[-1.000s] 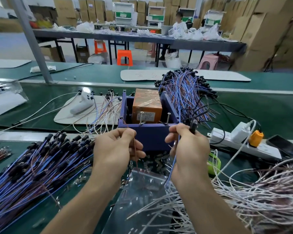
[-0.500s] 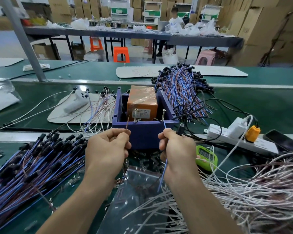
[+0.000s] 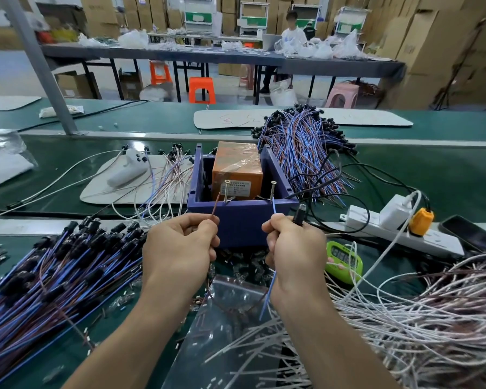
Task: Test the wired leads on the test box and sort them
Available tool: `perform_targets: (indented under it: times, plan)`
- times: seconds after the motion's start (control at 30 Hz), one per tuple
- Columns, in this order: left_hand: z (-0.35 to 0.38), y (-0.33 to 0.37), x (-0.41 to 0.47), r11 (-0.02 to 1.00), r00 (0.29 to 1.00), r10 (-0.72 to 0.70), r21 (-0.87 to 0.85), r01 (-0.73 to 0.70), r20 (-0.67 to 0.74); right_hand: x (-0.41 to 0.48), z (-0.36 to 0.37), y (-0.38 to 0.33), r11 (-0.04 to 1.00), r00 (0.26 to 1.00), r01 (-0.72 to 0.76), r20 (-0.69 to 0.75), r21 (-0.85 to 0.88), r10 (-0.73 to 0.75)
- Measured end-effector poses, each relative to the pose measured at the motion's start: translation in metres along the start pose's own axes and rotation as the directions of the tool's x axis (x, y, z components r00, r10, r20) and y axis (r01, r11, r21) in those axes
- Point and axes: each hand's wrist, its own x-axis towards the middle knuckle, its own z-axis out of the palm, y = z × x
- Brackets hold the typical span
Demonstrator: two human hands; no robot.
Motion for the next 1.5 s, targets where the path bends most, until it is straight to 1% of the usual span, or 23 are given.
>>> perform_targets:
  times: [0.37,0.77,0.83,0.9,0.97,1.03,1.07,1.1,1.13,1.17,1.2,1.23,1.27,1.3,1.33,1.37,1.4,1.43,1.47,1.5]
  plan:
    - [0.001,-0.002,0.001,1.000,1.000,0.005,0.014,-0.005,0.025,-0.004,0.004,0.001,1.000,1.000,0.020,-0.011,-0.007,-0.020]
    - [0.005,-0.004,-0.001,0.998,0.999,0.013,0.065,-0.016,0.046,-0.003,0.005,0.001,1.000,0.999,-0.015,-0.043,0.025,0.016]
    - [0.004,-0.004,-0.002,0.998,1.000,0.018,0.052,-0.019,0.024,-0.003,0.006,0.001,0.999,0.998,-0.013,-0.055,0.032,0.015]
    - [0.002,-0.001,-0.002,1.000,0.999,0.015,0.018,-0.015,-0.036,-0.003,0.005,0.000,0.999,0.997,0.003,-0.077,0.040,0.000]
    - [0.001,0.004,-0.002,0.999,0.995,-0.012,-0.041,0.008,-0.100,-0.003,0.004,-0.003,0.998,0.993,0.032,-0.112,0.051,-0.026]
    - [0.000,0.010,-0.004,0.997,0.992,-0.028,-0.079,0.019,-0.121,-0.004,0.001,-0.009,0.997,0.989,0.062,-0.138,0.047,-0.055]
    - [-0.002,0.011,-0.005,1.000,0.990,0.008,-0.017,-0.010,-0.140,-0.005,0.000,-0.012,0.997,0.989,0.068,-0.135,0.041,-0.062]
    - [-0.004,0.012,-0.004,0.986,0.983,0.089,0.151,-0.065,-0.158,-0.007,0.000,-0.015,0.997,0.991,0.071,-0.119,0.033,-0.067]
    - [-0.008,0.015,-0.004,0.906,0.967,0.198,0.406,-0.118,-0.161,-0.009,-0.001,-0.018,0.997,0.993,0.075,-0.094,0.018,-0.073]
    - [-0.014,0.018,-0.003,0.722,0.943,0.307,0.677,-0.141,-0.132,-0.012,-0.001,-0.019,0.996,0.994,0.087,-0.063,-0.005,-0.087]
    - [-0.019,0.025,-0.002,0.497,0.932,0.356,0.859,-0.123,-0.072,-0.016,-0.001,-0.020,0.993,0.993,0.115,-0.030,-0.036,-0.116]
    - [-0.025,0.033,0.000,0.312,0.946,0.324,0.946,-0.091,-0.016,-0.019,-0.001,-0.021,0.985,0.987,0.158,0.005,-0.073,-0.158]
    - [-0.032,0.041,0.003,0.173,0.969,0.247,0.983,-0.056,0.012,-0.022,-0.001,-0.022,0.971,0.978,0.207,0.044,-0.121,-0.203]
    - [-0.042,0.048,0.006,0.072,0.986,0.165,0.996,-0.045,0.033,-0.024,0.000,-0.023,0.949,0.966,0.254,0.100,-0.189,-0.238]
    - [-0.054,0.053,0.008,0.004,0.994,0.089,0.998,-0.062,0.061,-0.026,0.000,-0.025,0.916,0.951,0.294,0.176,-0.272,-0.253]
    - [-0.065,0.058,0.008,-0.020,0.995,0.007,0.995,-0.099,0.100,-0.028,0.001,-0.026,0.870,0.935,0.328,0.260,-0.368,-0.242]
    - [-0.074,0.063,0.005,-0.012,0.987,-0.086,0.991,-0.136,0.135,-0.030,0.002,-0.027,0.806,0.918,0.359,0.333,-0.471,-0.214]
    - [-0.079,0.070,0.000,0.023,0.975,-0.146,0.986,-0.163,0.165,-0.031,0.002,-0.027,0.738,0.903,0.387,0.390,-0.553,-0.181]
    - [-0.081,0.076,-0.007,0.065,0.969,-0.138,0.979,-0.196,0.203,-0.032,0.002,-0.026,0.693,0.892,0.404,0.426,-0.597,-0.153]
    - [-0.081,0.081,-0.013,0.107,0.966,-0.052,0.963,-0.247,0.254,-0.033,0.002,-0.025,0.687,0.886,0.406,0.443,-0.603,-0.134]
